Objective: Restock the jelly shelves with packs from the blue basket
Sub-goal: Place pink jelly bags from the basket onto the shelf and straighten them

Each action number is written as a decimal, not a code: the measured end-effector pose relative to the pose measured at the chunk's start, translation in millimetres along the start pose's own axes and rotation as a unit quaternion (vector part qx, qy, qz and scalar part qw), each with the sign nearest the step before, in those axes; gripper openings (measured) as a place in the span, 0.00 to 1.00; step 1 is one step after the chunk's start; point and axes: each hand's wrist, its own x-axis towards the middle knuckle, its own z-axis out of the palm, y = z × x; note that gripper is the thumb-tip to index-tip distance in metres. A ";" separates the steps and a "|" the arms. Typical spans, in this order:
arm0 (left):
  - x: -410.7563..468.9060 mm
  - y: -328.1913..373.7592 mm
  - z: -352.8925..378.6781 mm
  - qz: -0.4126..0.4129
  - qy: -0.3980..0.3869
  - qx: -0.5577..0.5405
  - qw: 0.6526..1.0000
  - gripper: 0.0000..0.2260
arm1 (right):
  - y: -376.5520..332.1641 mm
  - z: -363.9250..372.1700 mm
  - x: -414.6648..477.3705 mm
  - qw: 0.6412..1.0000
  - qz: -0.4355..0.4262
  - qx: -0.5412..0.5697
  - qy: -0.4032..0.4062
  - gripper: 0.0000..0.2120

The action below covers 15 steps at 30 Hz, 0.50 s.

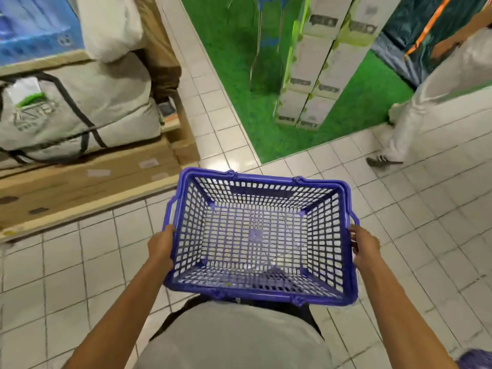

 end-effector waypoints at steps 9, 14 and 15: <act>51.6 119.2 164.2 -0.002 0.055 -0.023 0.998 0.11 | -173.7 105.8 135.6 0.999 -0.002 -0.019 -0.029 0.04; 62.5 179.5 237.4 -0.009 0.074 -0.077 0.994 0.09 | -279.8 167.4 199.5 0.997 -0.032 -0.032 -0.060 0.08; 65.4 189.6 248.6 -0.012 0.081 -0.090 0.993 0.08 | -298.5 181.0 208.1 0.996 -0.038 -0.046 -0.065 0.09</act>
